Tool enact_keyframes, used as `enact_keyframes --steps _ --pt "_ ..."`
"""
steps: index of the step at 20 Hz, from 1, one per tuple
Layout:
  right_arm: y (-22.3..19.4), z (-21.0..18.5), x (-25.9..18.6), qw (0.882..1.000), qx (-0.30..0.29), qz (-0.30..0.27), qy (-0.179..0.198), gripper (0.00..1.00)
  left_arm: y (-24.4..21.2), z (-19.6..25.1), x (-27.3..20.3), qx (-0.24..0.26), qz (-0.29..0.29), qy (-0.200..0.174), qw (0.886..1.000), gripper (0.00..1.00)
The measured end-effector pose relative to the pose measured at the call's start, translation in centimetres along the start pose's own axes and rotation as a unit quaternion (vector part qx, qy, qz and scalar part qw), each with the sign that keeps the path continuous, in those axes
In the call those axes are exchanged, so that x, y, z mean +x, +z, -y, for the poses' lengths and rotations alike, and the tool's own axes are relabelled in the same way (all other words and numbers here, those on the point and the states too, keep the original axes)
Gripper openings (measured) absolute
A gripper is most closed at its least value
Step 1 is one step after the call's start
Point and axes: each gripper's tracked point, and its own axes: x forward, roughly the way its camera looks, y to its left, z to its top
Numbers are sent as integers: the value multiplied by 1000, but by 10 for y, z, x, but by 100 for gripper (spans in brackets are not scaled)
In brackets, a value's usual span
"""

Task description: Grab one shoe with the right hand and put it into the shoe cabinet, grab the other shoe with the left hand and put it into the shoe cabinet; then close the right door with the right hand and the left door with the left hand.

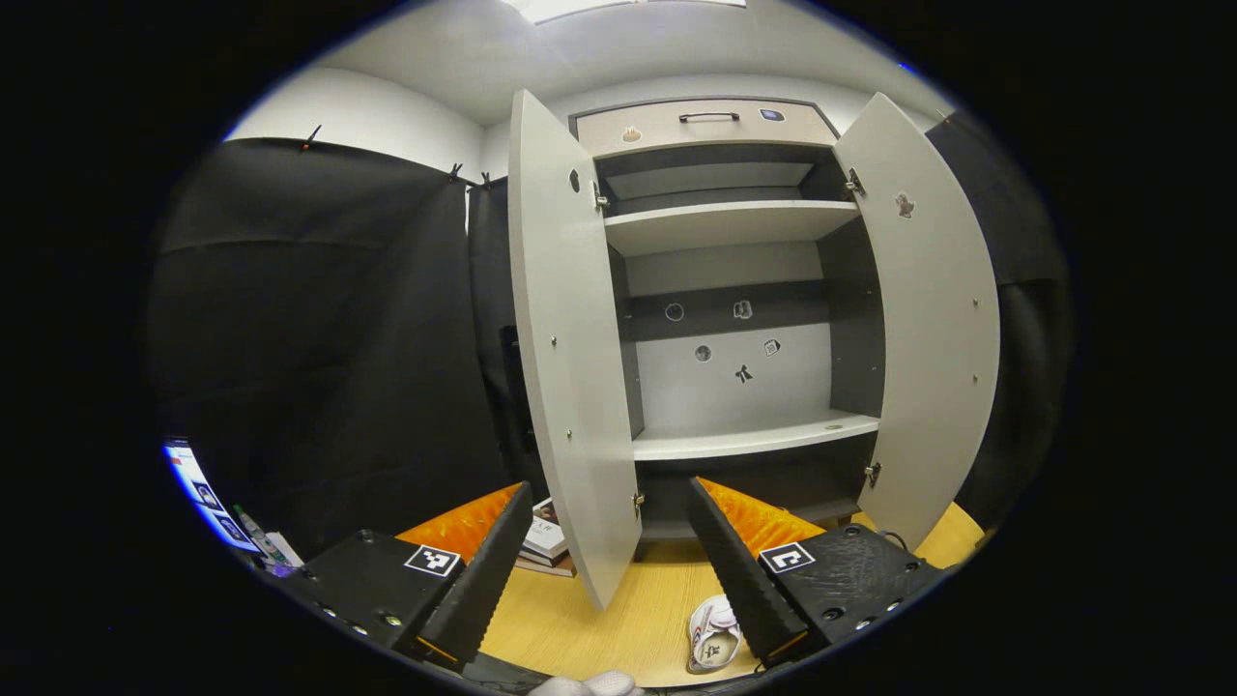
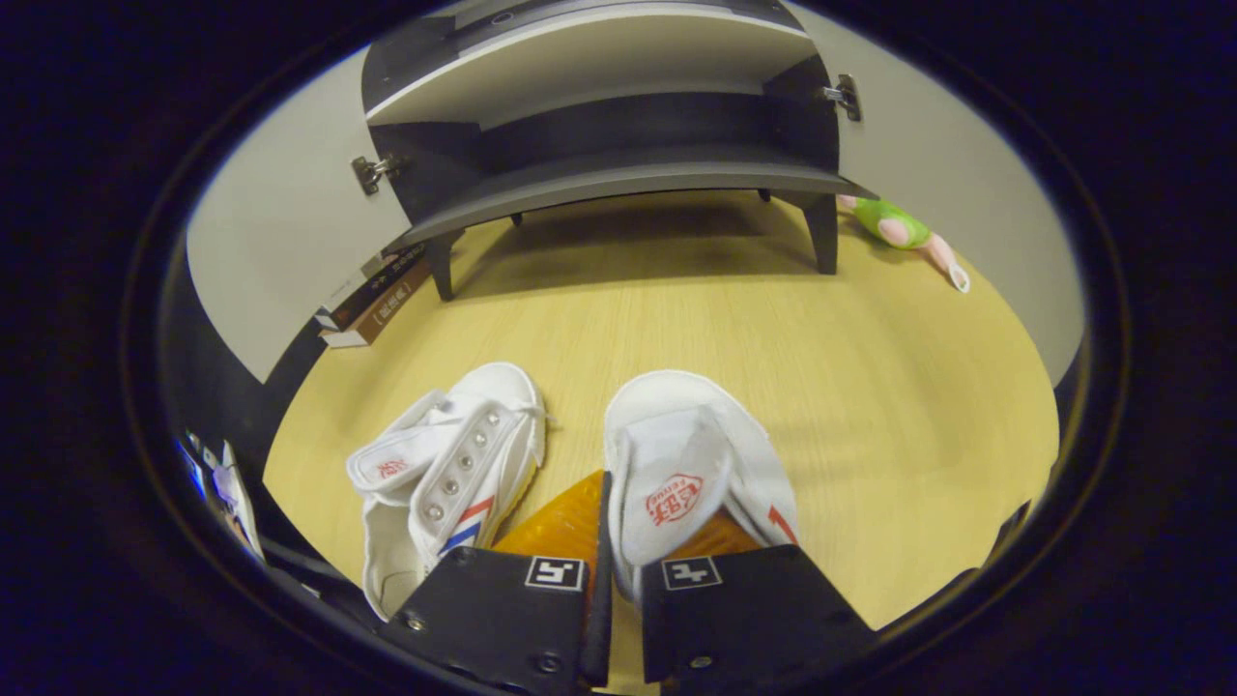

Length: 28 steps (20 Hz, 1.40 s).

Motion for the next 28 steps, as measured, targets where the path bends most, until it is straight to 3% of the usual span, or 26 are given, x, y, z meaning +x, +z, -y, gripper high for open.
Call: enact_keyframes --steps 1,2,6,11,15,21,28 --pt "0 0 -2 1000 2 -4 4 12 0 1 1 -2 -1 -1 1000 100" --pt "2 2 -4 1000 3 -8 8 11 0 1 1 -2 0 -1 1000 96" --pt "17 6 -21 1000 -7 1 13 9 -2 1 1 -6 -1 0 1000 100" --pt "75 -8 -87 997 -40 68 19 9 -2 2 1 -5 2 -7 1000 96" --pt "143 -33 -147 990 -49 131 32 9 -6 7 -4 -1 8 -20 1000 100" --pt "264 -73 -213 970 -68 224 62 9 -11 10 -11 -9 8 -22 1000 96" --pt "423 -85 -240 947 -72 312 38 9 -13 -4 -14 -21 4 12 1000 97"
